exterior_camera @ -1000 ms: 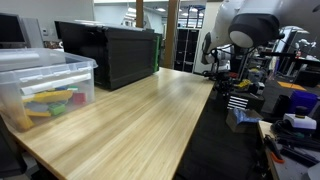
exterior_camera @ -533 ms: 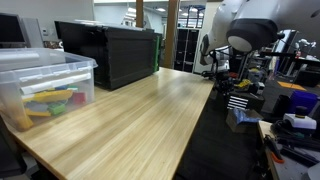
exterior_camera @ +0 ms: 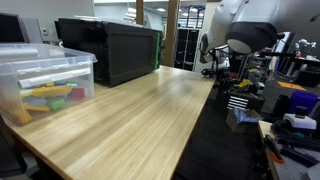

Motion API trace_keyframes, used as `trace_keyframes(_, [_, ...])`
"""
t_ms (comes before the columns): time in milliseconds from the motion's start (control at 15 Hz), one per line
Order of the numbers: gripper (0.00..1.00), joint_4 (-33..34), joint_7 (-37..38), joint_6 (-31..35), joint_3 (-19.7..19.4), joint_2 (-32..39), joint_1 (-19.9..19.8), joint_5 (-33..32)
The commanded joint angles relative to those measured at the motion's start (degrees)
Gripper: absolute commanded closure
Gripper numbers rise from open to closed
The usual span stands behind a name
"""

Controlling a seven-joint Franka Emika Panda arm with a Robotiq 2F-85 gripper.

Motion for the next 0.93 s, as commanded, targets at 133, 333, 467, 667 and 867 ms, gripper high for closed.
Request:
trace_keyframes(133, [1.0, 3.77, 3.52, -0.96, 1.71, 1.39, -0.45, 2.53])
trace_keyframes(333, [1.0, 3.51, 6.01, 1.56, 5.16, -3.68, -2.27, -2.44])
trace_keyframes(467, [1.0, 3.73, 2.98, -1.89, 0.72, 1.09, -0.21, 2.15])
trace_keyframes(667, [1.0, 3.67, 5.74, 0.57, 4.45, -4.32, -2.35, -2.95])
trace_keyframes(867, [1.0, 4.02, 3.53, -2.37, 1.11, -1.13, -1.18, 0.72])
